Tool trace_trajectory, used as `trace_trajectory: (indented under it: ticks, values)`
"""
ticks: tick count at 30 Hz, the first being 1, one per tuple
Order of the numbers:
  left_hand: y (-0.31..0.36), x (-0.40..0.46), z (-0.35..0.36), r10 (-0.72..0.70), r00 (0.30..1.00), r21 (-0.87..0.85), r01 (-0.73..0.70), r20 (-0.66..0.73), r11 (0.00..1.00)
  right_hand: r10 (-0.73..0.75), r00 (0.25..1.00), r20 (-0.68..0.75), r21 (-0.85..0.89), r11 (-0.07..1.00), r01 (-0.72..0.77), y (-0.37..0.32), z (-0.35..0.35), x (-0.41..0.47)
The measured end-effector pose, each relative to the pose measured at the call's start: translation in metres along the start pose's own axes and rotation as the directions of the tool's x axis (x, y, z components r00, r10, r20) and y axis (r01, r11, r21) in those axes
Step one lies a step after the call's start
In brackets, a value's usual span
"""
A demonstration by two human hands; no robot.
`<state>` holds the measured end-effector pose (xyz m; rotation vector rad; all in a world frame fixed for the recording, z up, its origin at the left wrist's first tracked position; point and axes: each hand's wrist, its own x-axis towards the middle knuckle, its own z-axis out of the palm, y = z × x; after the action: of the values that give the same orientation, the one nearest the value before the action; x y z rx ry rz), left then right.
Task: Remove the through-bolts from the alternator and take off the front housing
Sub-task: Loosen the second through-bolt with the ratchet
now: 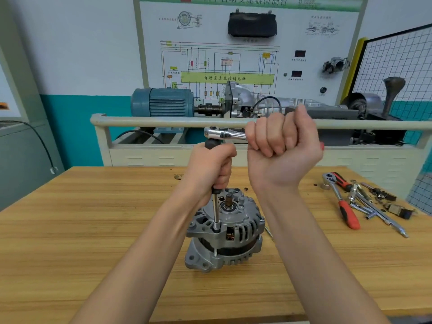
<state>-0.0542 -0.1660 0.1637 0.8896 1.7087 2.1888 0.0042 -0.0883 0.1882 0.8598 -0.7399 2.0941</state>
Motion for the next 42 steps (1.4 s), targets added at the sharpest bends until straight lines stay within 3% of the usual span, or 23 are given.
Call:
trace_trajectory:
  ticks: [3, 6, 9, 13, 15, 17, 21, 26, 28, 30, 33, 35, 38, 42]
  values:
    - [-0.001, -0.003, 0.004, 0.032, 0.994, 0.023, -0.029, -0.1, 0.999, -0.256, 0.939, 0.23, -0.306, 0.897, 0.319, 0.01, 0.011, -0.02]
    - [-0.001, -0.005, 0.006, 0.053, 0.988, 0.055, -0.046, -0.148, 0.997, -0.314, 0.894, 0.319, -0.399, 0.812, 0.427, 0.012, 0.015, -0.028]
    - [0.0, -0.006, 0.003, 0.052, 0.996, 0.027, -0.05, -0.073, 0.998, -0.244, 0.941, 0.236, -0.243, 0.922, 0.3, 0.005, 0.012, -0.018]
    - [0.005, -0.006, -0.009, 0.039, 0.993, 0.019, -0.042, 0.111, 0.999, 0.044, 0.997, 0.069, 0.049, 0.998, -0.047, -0.006, -0.005, 0.002]
    - [0.009, -0.005, -0.011, 0.028, 0.97, 0.011, -0.032, 0.242, 0.999, 0.211, 0.977, -0.016, 0.278, 0.94, -0.199, -0.007, -0.017, 0.013]
    - [0.012, -0.003, -0.01, 0.006, 0.949, 0.031, -0.016, 0.315, 0.999, 0.328, 0.942, -0.07, 0.465, 0.847, -0.26, -0.005, -0.028, 0.024]
    - [0.01, 0.005, -0.006, -0.093, 0.933, -0.006, 0.102, 0.347, 0.995, 0.408, 0.9, -0.15, 0.569, 0.781, -0.259, 0.003, -0.042, 0.034]
    - [0.003, 0.005, -0.002, -0.051, 0.982, -0.011, 0.054, 0.18, 0.998, 0.337, 0.922, -0.19, 0.453, 0.863, -0.223, -0.002, -0.03, 0.028]
    - [0.003, 0.005, 0.002, -0.021, 0.995, 0.011, 0.02, 0.096, 1.0, 0.231, 0.957, -0.174, 0.301, 0.938, -0.172, -0.007, -0.023, 0.019]
    - [0.002, 0.005, 0.005, -0.006, 1.0, 0.028, 0.006, 0.03, 1.0, 0.061, 0.996, -0.069, 0.064, 0.996, -0.056, -0.008, -0.014, 0.006]
    - [0.0, 0.003, 0.008, 0.016, 0.999, 0.042, -0.014, -0.037, 0.999, -0.207, 0.963, 0.17, -0.255, 0.935, 0.246, 0.001, 0.0, -0.015]
    - [0.0, 0.001, 0.009, 0.035, 0.997, 0.03, -0.033, -0.069, 0.999, -0.275, 0.928, 0.251, -0.383, 0.852, 0.356, 0.005, 0.007, -0.021]
    - [-0.001, 0.0, 0.009, 0.063, 0.993, 0.033, -0.06, -0.097, 0.998, -0.261, 0.932, 0.252, -0.347, 0.874, 0.339, 0.003, 0.006, -0.018]
    - [-0.002, -0.001, 0.005, 0.072, 0.997, 0.023, -0.071, -0.03, 0.997, -0.059, 0.99, 0.131, -0.078, 0.994, 0.07, -0.007, -0.01, -0.001]
